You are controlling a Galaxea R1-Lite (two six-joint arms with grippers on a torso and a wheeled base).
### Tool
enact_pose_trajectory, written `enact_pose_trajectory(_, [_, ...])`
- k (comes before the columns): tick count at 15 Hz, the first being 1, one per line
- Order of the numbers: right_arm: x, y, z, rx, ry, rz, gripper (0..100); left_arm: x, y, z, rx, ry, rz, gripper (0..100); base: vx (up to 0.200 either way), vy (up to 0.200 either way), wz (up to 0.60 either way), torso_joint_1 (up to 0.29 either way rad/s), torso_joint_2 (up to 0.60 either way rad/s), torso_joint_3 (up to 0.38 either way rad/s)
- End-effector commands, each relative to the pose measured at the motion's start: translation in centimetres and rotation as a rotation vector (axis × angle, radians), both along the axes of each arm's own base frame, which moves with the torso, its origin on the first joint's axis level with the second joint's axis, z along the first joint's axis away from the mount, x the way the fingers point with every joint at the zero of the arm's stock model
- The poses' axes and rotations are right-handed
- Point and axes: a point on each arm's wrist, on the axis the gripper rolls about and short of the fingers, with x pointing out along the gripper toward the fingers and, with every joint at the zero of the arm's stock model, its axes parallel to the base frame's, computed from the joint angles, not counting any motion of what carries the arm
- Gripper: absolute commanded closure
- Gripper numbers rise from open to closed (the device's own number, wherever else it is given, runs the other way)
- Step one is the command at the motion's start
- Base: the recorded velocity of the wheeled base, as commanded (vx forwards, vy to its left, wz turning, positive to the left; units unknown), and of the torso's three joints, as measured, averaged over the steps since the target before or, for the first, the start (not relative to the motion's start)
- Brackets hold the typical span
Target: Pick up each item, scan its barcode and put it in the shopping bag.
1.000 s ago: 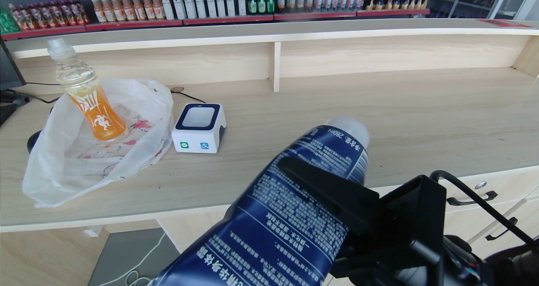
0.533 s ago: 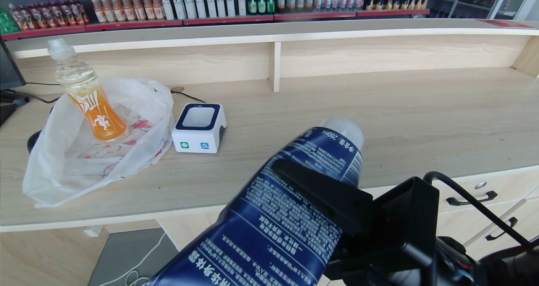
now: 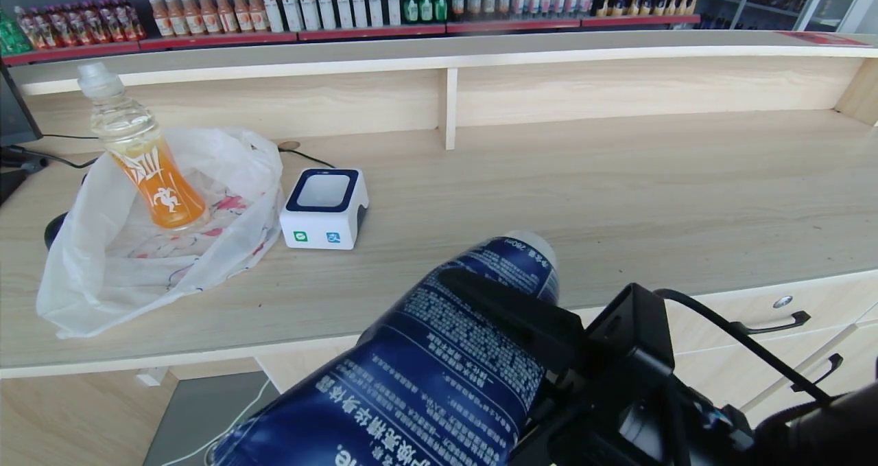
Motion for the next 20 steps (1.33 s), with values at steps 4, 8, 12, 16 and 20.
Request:
enact_pose_trajectory(4, [0.0,0.4,-1.8,0.116,0.336,0.131,100,0.0,0.0,0.0,-0.001,0.0,0.001,0,0.0,0.0,0.0,0.0,0.0,0.0])
enact_pose_trajectory(8, [-1.0,1.0,-1.8,0.256,0.591,0.275,100,0.0,0.0,0.0,0.0,0.0,0.001,0,0.0,0.0,0.0,0.0,0.0,0.0])
enact_pose_trajectory(12, [0.1,2.6,0.0,0.499,0.77,0.329,100,0.0,0.0,0.0,-0.001,0.0,0.0,0,0.0,0.0,0.0,0.0,0.0,0.0])
enact_pose_trajectory(16, [3.7,3.5,2.0,0.713,0.858,0.307,100,0.0,0.0,0.0,0.0,0.0,0.0,0,0.0,0.0,0.0,0.0,0.0,0.0])
enact_pose_trajectory(20, [9.2,-0.2,2.6,0.966,0.89,0.194,100,0.0,0.0,0.0,-0.001,0.0,0.0,0,0.0,0.0,0.0,0.0,0.0,0.0])
